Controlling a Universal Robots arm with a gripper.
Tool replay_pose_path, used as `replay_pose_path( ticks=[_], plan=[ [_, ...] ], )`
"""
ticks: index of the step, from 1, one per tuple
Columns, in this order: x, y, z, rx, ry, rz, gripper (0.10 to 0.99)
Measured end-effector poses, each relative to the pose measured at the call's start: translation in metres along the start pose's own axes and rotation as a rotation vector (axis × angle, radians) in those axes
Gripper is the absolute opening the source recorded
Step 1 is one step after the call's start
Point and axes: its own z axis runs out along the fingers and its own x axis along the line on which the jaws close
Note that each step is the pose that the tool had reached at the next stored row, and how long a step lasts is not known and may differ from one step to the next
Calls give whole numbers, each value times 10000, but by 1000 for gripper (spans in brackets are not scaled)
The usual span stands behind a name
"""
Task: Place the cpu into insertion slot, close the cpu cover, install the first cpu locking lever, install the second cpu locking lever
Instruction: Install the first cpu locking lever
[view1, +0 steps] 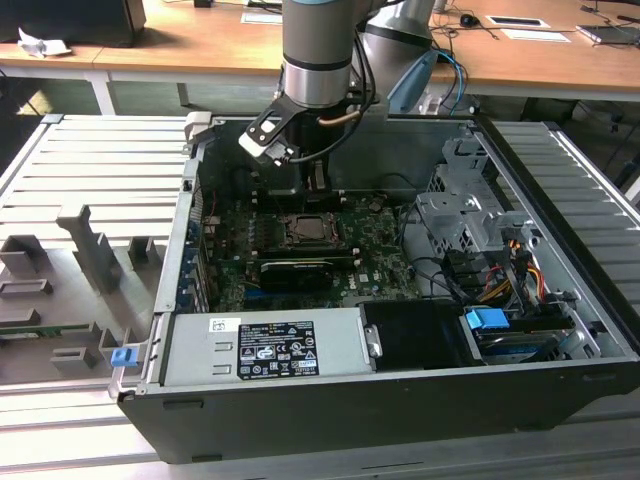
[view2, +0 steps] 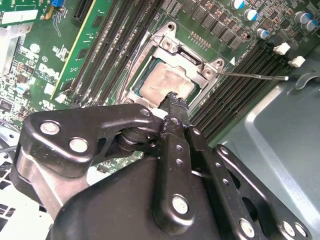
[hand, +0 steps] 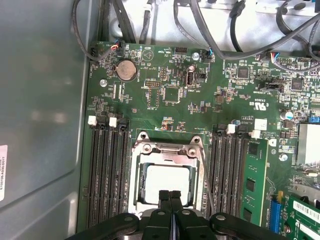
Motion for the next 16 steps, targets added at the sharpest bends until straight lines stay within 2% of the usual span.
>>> replay_pose_path(
  ticks=[16],
  plan=[
    [0,1,-38,-1,0,-1,106]
  ],
)
